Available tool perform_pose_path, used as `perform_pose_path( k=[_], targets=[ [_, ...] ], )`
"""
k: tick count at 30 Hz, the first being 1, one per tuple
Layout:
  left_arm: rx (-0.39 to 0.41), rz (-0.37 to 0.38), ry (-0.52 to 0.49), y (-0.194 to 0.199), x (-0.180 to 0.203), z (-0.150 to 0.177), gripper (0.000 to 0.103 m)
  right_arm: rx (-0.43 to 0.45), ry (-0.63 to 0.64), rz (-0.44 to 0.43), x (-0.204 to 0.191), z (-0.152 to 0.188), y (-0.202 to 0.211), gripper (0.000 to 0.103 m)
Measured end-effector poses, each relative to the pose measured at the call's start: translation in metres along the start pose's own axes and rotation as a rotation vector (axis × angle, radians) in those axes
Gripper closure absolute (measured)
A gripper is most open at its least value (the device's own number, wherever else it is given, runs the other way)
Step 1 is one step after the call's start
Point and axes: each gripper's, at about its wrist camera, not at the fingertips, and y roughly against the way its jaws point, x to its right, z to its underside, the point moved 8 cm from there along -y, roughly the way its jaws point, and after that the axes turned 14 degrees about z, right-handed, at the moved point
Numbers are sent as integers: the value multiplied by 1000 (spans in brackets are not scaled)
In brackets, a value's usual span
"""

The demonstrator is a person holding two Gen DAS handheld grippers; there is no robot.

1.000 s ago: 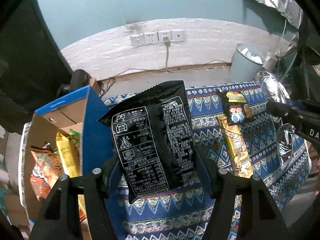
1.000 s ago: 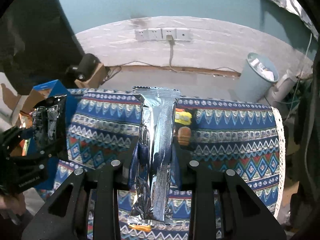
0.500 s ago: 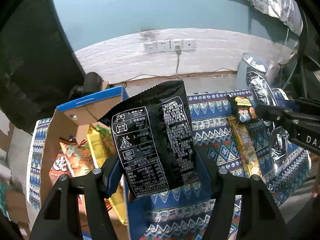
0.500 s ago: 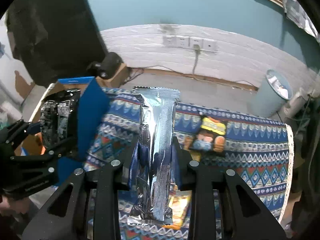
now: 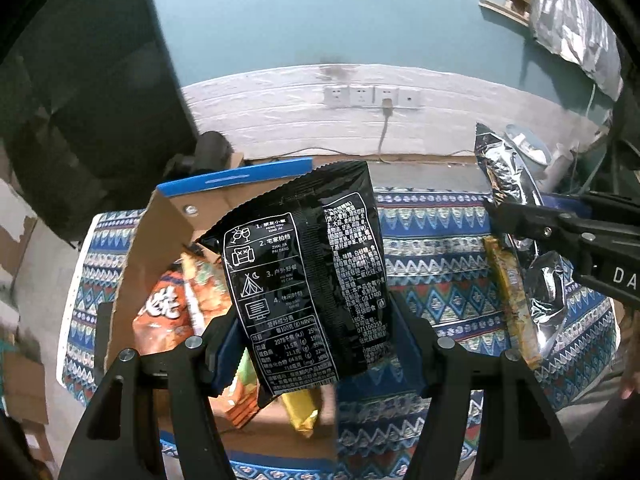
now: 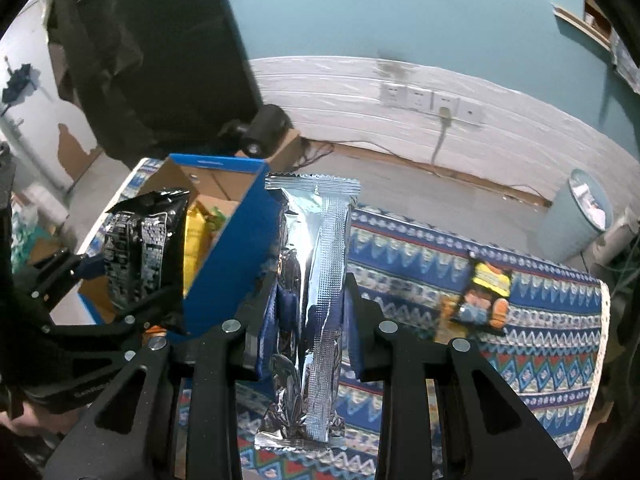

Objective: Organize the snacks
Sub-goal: 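Carry the black packet with the left tool while the right tool carries the silver bar over the box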

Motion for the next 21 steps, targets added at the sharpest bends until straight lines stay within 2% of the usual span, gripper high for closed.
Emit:
perform_pose_path(
  k=[21],
  targets=[
    [8, -38, 203, 24, -113, 20, 36, -26, 109, -106, -120, -36, -31, 75]
  ],
)
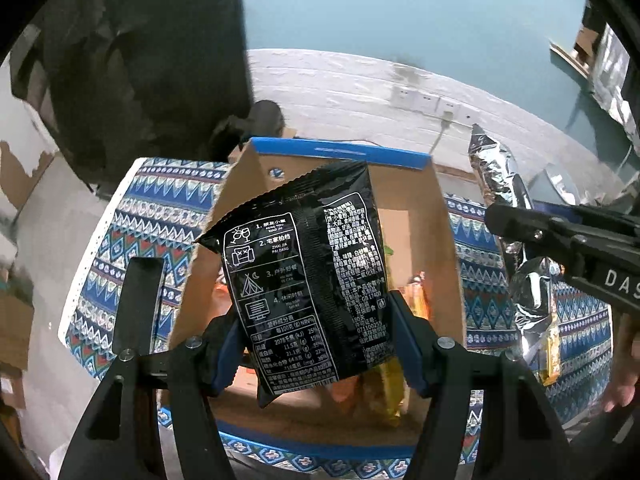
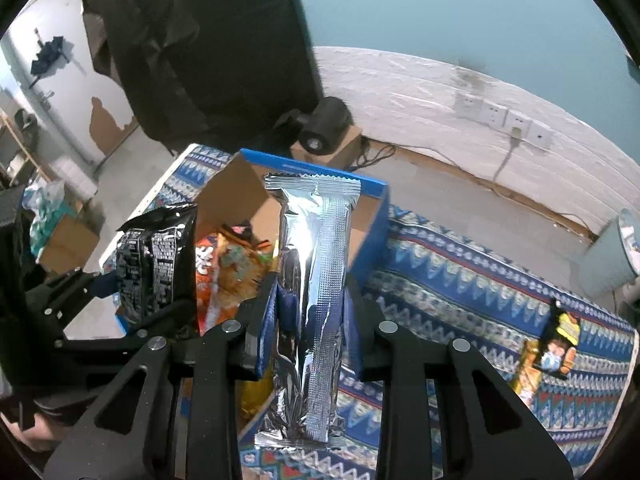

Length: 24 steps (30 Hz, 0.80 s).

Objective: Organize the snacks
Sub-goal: 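Carry the black packet with the left tool while the right tool carries the silver bar over the box, then open both tools to drop the black packet and silver bar into the box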

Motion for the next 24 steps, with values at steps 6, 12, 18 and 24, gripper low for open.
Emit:
perform_pose_path(
  k=[6, 12, 18, 24],
  targets=[
    [-1, -35, 25, -4, -22, 1, 36, -22, 18, -25, -25, -7, -16, 75],
    [-13, -38, 47, -7, -34, 6, 36, -54, 39, -38, -45, -4, -33, 75],
    [-50, -59, 60, -11, -36, 12, 35, -85, 47, -50, -54, 1, -42, 68],
    [-27, -58, 28, -5, -27, 8, 24, -77, 37, -36, -47, 3, -35, 50]
  ],
)
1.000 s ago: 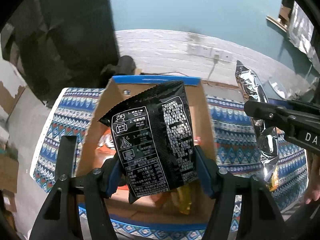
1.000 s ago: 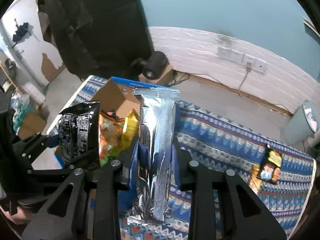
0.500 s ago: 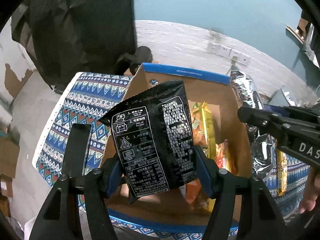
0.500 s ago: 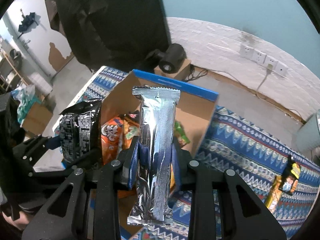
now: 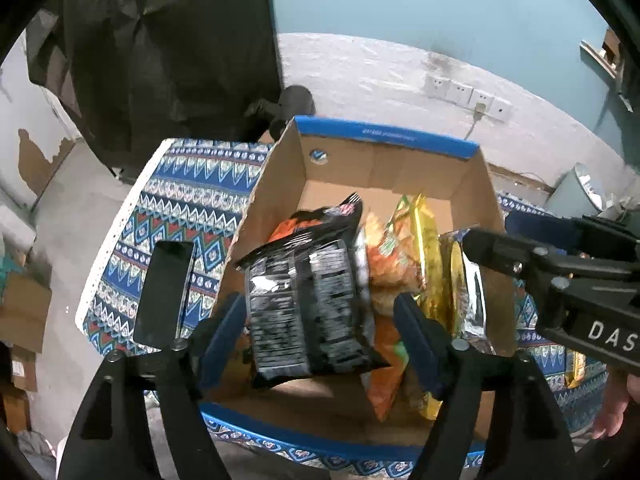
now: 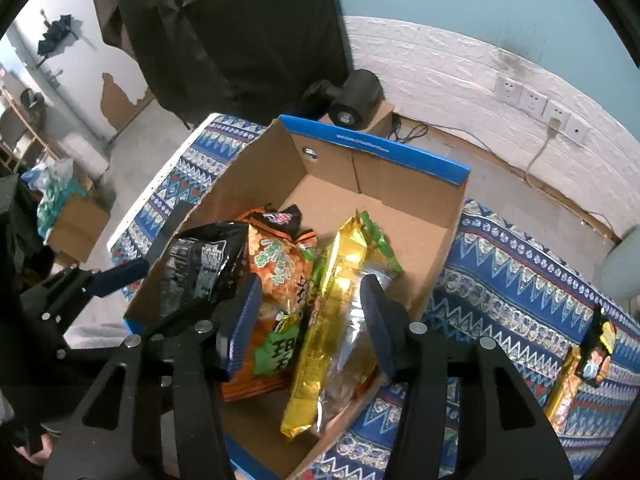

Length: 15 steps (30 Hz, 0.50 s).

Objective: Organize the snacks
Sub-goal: 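Open both tools to drop the black packet and silver bar into the box, then move both tools back over the last yellow stick and black-yellow chip bag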

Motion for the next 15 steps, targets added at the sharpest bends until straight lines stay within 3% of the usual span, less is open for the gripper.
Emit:
perform_pose_path(
  k=[2, 8, 15],
  targets=[
    [10, 6, -12, 2, 5, -2, 23, 1, -5, 9, 5, 1, 4, 40],
    [13, 34, -44, 1, 27, -3, 23, 19, -31, 35, 27, 6, 18, 31],
    [3, 62, -99, -3, 58, -1, 23, 23, -80, 61, 64, 20, 32, 31]
  ],
)
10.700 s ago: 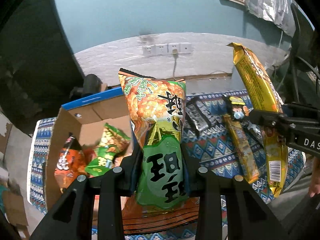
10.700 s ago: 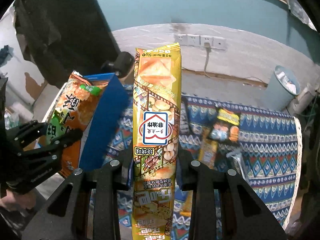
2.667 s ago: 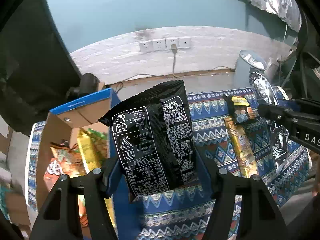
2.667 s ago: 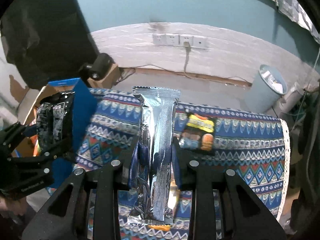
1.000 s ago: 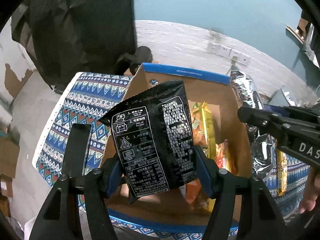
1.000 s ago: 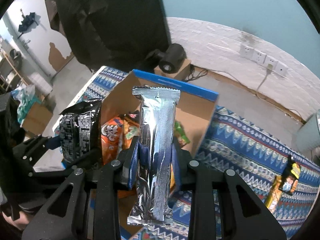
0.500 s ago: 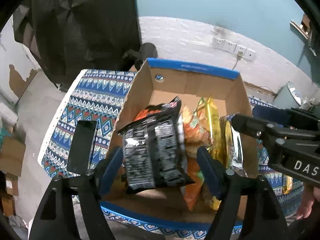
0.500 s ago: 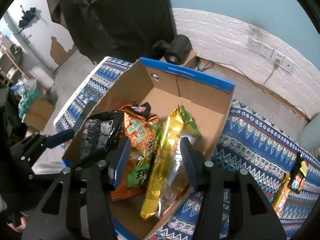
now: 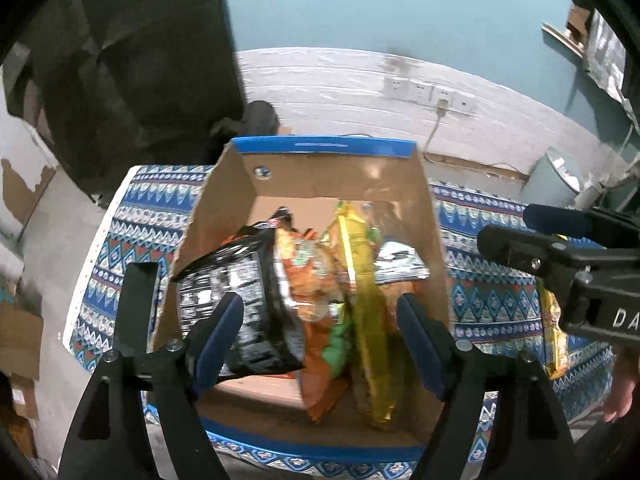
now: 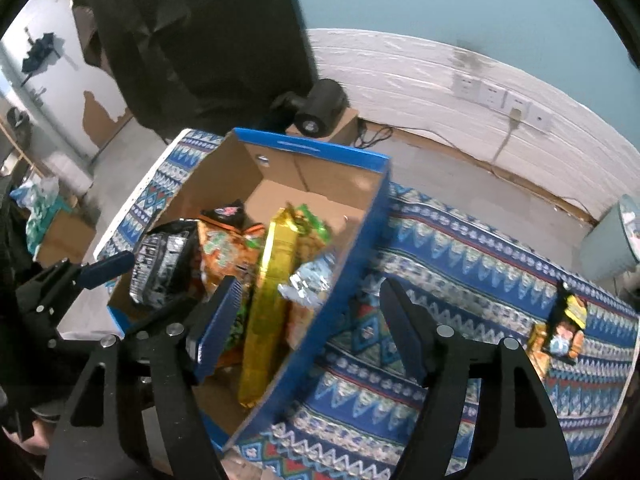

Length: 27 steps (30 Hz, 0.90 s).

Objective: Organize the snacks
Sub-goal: 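Move both tools back over the last yellow stick and black-yellow chip bag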

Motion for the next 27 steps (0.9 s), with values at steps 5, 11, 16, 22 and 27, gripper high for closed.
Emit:
perform_pose_path(
  k=[5, 11, 16, 22, 27],
  targets=[
    [7, -13, -49, -3, 23, -1, 15, 1, -38, 20, 29, 8, 7, 29],
    [-16, -17, -99, -12, 49, 0, 15, -6, -81, 41, 61, 23, 12, 28],
    [-27, -14, -130, -18, 68, 0, 15, -9, -103, 63, 85, 36, 17, 28],
    [-46, -11, -179, -25, 96, -1, 15, -14, -143, 87, 116, 51, 22, 28],
    [-66, 1, -212, -33, 119, 1, 15, -14, -177, 105, 140, 62, 25, 24]
  ],
)
